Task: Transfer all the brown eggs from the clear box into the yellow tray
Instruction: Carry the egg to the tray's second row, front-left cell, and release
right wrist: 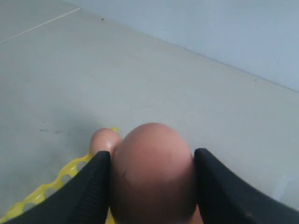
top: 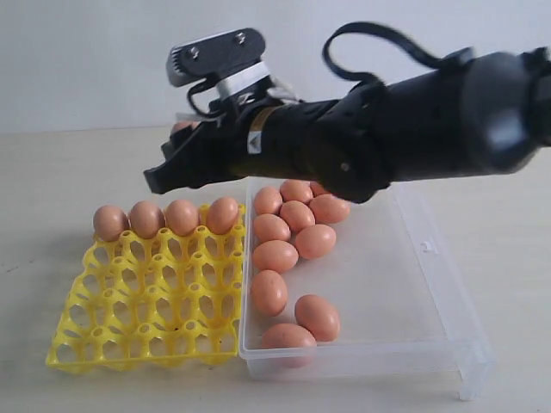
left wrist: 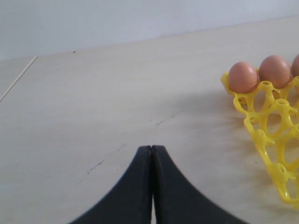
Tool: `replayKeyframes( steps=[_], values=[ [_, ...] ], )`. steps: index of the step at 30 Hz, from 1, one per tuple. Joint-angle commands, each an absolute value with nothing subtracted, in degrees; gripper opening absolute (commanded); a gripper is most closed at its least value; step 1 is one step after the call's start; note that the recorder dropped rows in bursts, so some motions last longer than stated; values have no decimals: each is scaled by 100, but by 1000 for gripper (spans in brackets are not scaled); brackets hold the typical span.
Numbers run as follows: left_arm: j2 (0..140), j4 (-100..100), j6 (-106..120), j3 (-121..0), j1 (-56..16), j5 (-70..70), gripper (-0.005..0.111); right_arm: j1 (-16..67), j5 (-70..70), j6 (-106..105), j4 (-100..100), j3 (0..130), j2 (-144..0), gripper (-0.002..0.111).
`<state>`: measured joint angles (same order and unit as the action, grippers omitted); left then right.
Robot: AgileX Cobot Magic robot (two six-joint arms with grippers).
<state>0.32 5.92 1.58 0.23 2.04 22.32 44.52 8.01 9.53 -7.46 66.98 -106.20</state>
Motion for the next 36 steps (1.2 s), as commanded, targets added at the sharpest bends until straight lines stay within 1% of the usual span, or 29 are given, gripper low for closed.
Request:
replayKeyframes(
  steps=[1, 10, 20, 22, 24, 26, 28, 30, 36],
  values=[
    [0, 578, 132, 0, 171, 2179, 0, 4681, 1221, 904, -746, 7158, -11248, 0],
    [0, 578, 132, 0, 171, 2179, 0, 5076, 1226, 1144, -941, 8338, -12514, 0],
    [0, 578, 132, 0, 171, 2179, 0, 5196, 1048, 1301, -961, 9004, -13287, 0],
    [0, 578, 132, 0, 171, 2179, 0, 5196, 1023, 1301, -1003, 9039, -13355, 5],
    [0, 578, 132, 0, 171, 2179, 0, 5196, 920, 1361, -1003, 9094, -13391, 17],
    [0, 578, 132, 0, 171, 2179, 0, 5196, 822, 1460, -1003, 9123, -13392, 36],
    [0, 578, 132, 0, 171, 2179, 0, 5196, 621, 1460, -1003, 9123, -13392, 49],
    [0, 578, 132, 0, 171, 2179, 0, 5196, 399, 1460, -1003, 9123, -13380, 58],
    [0, 578, 132, 0, 171, 2179, 0, 5157, -736, 893, -1003, 9123, -12585, 59]
  ],
)
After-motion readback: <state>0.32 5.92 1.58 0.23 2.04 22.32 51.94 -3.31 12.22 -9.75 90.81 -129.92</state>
